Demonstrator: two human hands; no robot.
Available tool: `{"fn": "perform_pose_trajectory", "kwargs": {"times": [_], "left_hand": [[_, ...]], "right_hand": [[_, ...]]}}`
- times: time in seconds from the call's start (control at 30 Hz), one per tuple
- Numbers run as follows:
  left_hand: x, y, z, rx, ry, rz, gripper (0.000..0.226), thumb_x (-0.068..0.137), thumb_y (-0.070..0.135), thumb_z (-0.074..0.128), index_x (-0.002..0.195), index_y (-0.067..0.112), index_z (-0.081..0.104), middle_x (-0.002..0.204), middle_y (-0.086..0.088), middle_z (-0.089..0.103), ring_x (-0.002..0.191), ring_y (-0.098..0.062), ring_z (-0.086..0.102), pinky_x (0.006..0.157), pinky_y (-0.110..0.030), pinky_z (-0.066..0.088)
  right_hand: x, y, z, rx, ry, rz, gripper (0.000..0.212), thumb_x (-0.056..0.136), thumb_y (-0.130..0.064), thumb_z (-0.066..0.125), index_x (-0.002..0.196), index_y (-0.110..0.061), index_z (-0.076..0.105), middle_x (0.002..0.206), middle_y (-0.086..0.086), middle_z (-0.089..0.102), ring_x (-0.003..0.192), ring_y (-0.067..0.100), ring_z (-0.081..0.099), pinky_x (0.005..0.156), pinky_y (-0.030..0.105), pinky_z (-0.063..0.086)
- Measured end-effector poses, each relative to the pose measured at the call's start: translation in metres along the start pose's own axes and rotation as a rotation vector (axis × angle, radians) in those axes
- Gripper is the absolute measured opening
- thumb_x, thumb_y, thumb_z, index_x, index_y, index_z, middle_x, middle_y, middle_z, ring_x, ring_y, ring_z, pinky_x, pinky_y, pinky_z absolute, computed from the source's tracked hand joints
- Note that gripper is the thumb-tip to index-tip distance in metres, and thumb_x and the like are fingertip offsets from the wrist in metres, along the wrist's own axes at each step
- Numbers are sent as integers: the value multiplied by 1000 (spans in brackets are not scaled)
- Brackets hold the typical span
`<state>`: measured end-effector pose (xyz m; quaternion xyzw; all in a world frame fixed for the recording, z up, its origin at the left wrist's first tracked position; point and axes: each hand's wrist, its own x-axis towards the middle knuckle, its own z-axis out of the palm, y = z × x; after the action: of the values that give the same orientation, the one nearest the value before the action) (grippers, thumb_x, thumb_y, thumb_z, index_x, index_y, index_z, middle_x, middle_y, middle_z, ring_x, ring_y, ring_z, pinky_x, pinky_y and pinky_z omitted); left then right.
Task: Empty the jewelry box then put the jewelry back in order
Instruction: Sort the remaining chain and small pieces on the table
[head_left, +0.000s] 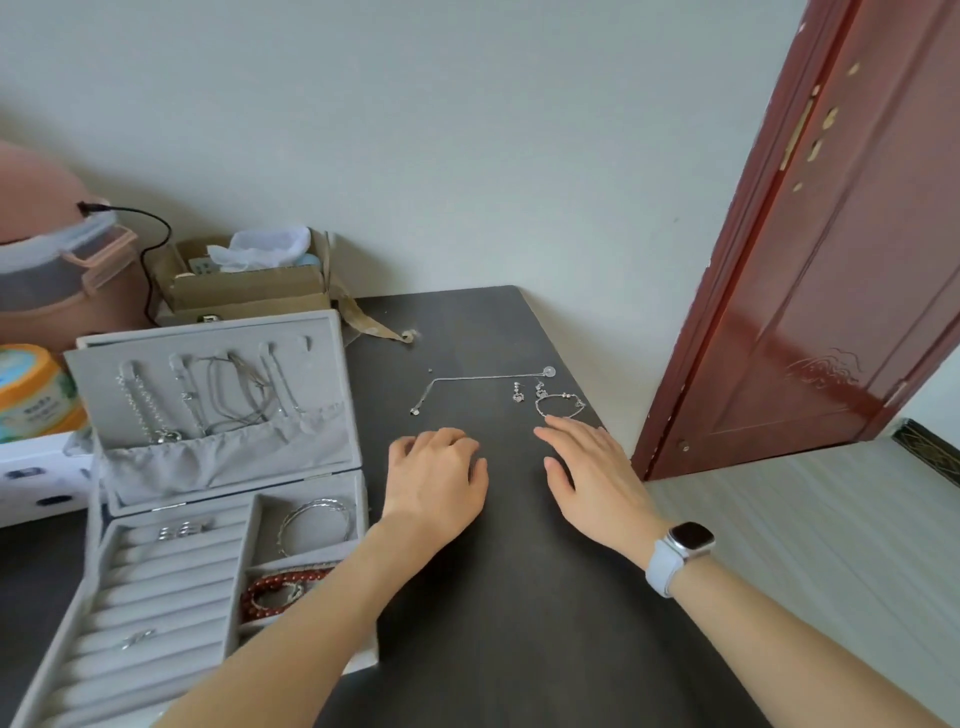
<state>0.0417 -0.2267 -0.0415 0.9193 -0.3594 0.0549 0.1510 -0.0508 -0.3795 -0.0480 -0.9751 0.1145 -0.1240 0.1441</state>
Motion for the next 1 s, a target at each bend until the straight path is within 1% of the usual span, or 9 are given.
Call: {"fn": "perform_pose_trajectory", "kwargs": {"times": [0.13,0.3,0.4,0.47,0.53,0.63,0.73,0.8,1.0], "left_hand": [[-30,-50,-46,67,370,67,34,79,28,39,87,17,71,97,-1,70,88,-25,65,80,-41,44],[-44,-126,-99,183,462,-127,31,80,20,49,106,12,65,115,-13,62,105,-36,56,88,-52,39],[-51,-153,-114,186,461,-229,39,82,11,60,121,10,55,130,-18,51,118,-40,44,93,-57,33],[-52,-166,-123,187,429,-271,48,85,14,59,131,12,46,141,-17,40,130,-37,33,100,-57,27],[-51,-177,-133,193,407,-304,53,90,20,52,140,16,35,149,-13,28,138,-32,20,106,-55,18],[-49,-188,-146,225,412,-308,54,95,26,44,144,18,24,153,-8,21,141,-27,13,109,-52,12],[-52,-196,-152,258,440,-219,45,95,28,39,138,16,39,141,-9,44,134,-32,32,104,-60,19],[-60,-199,-154,239,482,-130,43,91,29,36,126,13,54,121,-10,61,117,-35,51,97,-63,28],[-112,-188,-157,48,552,46,39,87,27,43,113,7,63,101,-12,64,90,-33,57,77,-43,46]], "right_hand": [[7,-41,-1,103,53,-73,38,94,-18,39,132,-17,43,142,-1,41,132,17,35,110,28,20],[53,-113,-1,425,32,-117,40,95,-18,40,135,-15,38,140,4,41,126,19,41,104,25,29],[95,-155,-7,667,-130,-10,52,97,-29,35,144,-15,17,152,4,22,136,19,29,111,31,23],[123,-177,-11,758,-216,86,57,97,-38,30,146,-17,9,153,2,19,127,14,38,107,34,25],[141,-194,-12,816,-206,150,54,96,-40,29,143,-14,21,128,-2,47,95,8,47,89,30,37],[143,-204,-11,817,-22,118,31,97,-29,33,105,-8,54,76,-2,45,67,11,38,66,28,33],[121,-201,-17,742,95,5,25,96,-24,38,111,-14,56,93,-5,55,87,12,49,82,27,38],[102,-199,-21,710,145,-77,25,96,-21,40,114,-13,56,101,-3,56,91,11,50,80,21,38],[37,-194,-26,659,204,-223,21,94,-15,44,112,-13,55,101,-4,56,79,-2,51,70,4,37]]}}
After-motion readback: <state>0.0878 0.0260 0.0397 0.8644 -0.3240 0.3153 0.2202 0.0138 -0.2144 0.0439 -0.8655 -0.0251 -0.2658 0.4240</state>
